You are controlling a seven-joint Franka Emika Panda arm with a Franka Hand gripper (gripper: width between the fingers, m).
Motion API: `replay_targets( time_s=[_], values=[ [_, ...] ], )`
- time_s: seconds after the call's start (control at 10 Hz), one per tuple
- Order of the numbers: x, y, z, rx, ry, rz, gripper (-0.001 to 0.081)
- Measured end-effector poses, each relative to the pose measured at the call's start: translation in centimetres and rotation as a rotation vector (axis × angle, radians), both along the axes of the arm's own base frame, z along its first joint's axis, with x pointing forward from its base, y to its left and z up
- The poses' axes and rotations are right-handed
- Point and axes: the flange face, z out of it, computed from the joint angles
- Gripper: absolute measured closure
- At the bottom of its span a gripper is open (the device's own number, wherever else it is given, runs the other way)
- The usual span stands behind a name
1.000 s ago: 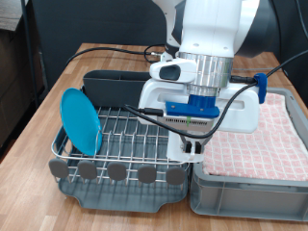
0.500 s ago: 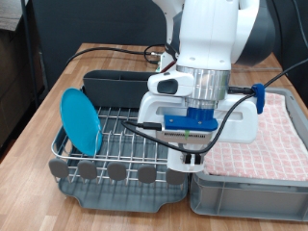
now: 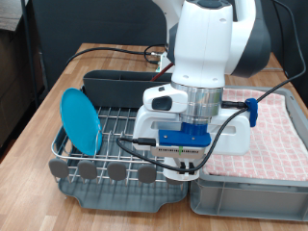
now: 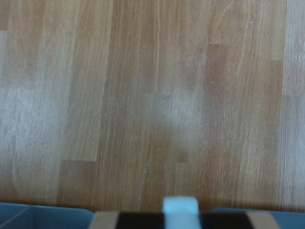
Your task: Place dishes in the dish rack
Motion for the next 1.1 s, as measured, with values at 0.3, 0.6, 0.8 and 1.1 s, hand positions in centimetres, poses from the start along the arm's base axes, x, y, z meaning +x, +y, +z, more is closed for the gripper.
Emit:
replay_targets(
  time_s=[0.3,0.6,0.8,1.1],
  values=[
    [0.6,-0.3,-0.7,-0.006,0.019,-0.004,0.0735],
    [1.4,-0.4,-1.5,-0.008,0.054,0.011,0.0735],
    [1.9,-0.6,-2.1,0.01,0.079,0.02,0.0735],
    [2.5,-0.9,-2.7,0.036,0.106,0.017,0.0735]
  ],
)
